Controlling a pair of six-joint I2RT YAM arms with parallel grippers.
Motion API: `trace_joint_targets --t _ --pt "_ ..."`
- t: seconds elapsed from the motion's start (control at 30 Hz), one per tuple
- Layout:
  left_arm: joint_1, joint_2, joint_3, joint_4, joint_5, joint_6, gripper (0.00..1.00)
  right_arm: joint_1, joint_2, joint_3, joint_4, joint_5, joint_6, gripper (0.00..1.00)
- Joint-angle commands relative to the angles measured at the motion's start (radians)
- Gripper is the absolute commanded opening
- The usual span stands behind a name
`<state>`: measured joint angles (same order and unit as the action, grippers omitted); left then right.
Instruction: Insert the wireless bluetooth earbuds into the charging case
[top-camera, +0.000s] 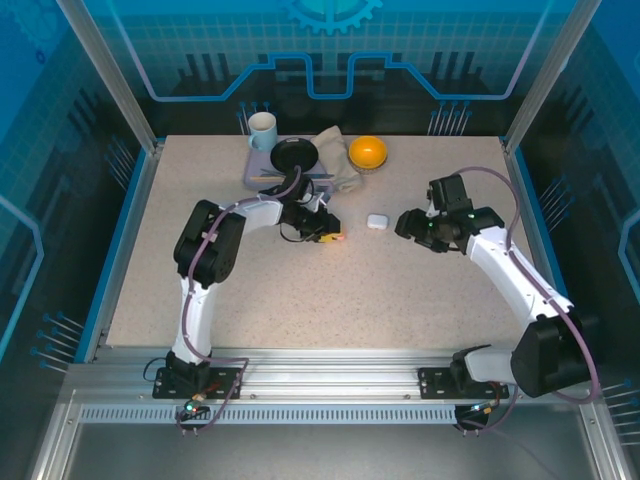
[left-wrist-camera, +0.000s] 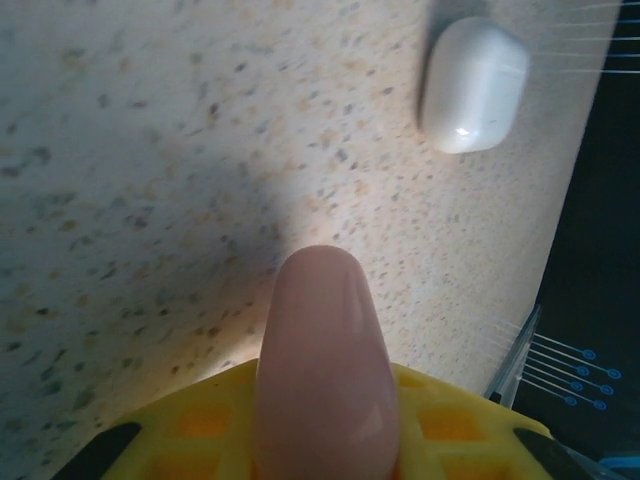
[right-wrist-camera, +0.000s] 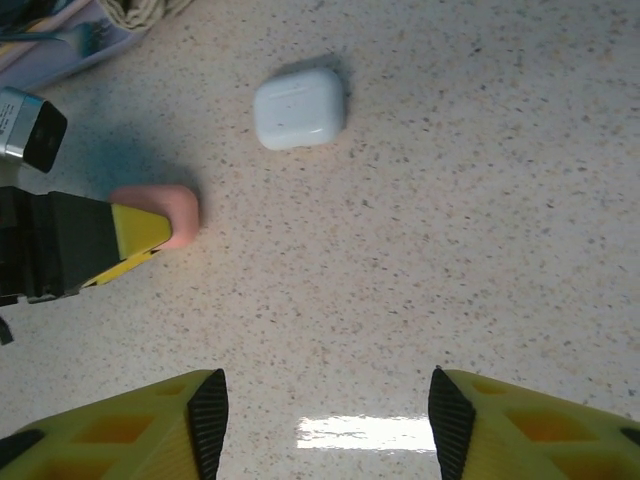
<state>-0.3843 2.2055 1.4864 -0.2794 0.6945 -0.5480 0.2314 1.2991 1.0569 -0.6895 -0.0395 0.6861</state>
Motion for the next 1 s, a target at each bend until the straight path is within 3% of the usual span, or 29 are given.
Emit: trace_joint_targets --t 0.0,0.07,0.13,0.3,0.5,0.67,0.77,0.87,0.97 --pt "0.017 0.031 0.038 -0.153 -0.034 0.009 0.3 -0.03 -0.049 -0.014 -0.01 0.023 0.015 0.6" --pt "0.024 0.023 0.035 -0.191 -0.055 0.016 0.51 -0.04 -0.067 -0.016 -0.019 0.024 0.014 0.6" --pt "0.035 0.012 0.03 -0.234 -0.081 0.022 0.98 -0.05 -0.083 -0.018 -0.029 0.022 0.012 0.62" --pt "0.098 -0.081 -0.021 -0.351 -0.166 0.023 0.99 -0.077 -0.114 -0.016 -0.069 0.038 -0.003 0.71" --pt "0.203 -0.309 -0.078 -0.505 -0.303 0.088 0.99 -0.118 -0.152 -0.018 -0.11 0.104 -0.033 1.0" --pt "0.208 -0.567 -0.084 -0.499 -0.465 0.184 0.99 -0.127 -0.174 -0.021 -0.055 0.235 -0.072 1.0" --pt "0.208 -0.731 -0.168 -0.364 -0.565 0.282 0.99 -0.123 -0.212 -0.105 0.094 0.398 -0.074 1.0" --pt "0.206 -0.912 -0.399 -0.087 -0.664 0.407 0.99 -0.119 -0.257 -0.265 0.343 0.533 -0.106 1.0" --pt "0.208 -1.056 -0.654 0.234 -0.755 0.531 0.99 -0.124 -0.236 -0.348 0.493 0.579 -0.226 1.0"
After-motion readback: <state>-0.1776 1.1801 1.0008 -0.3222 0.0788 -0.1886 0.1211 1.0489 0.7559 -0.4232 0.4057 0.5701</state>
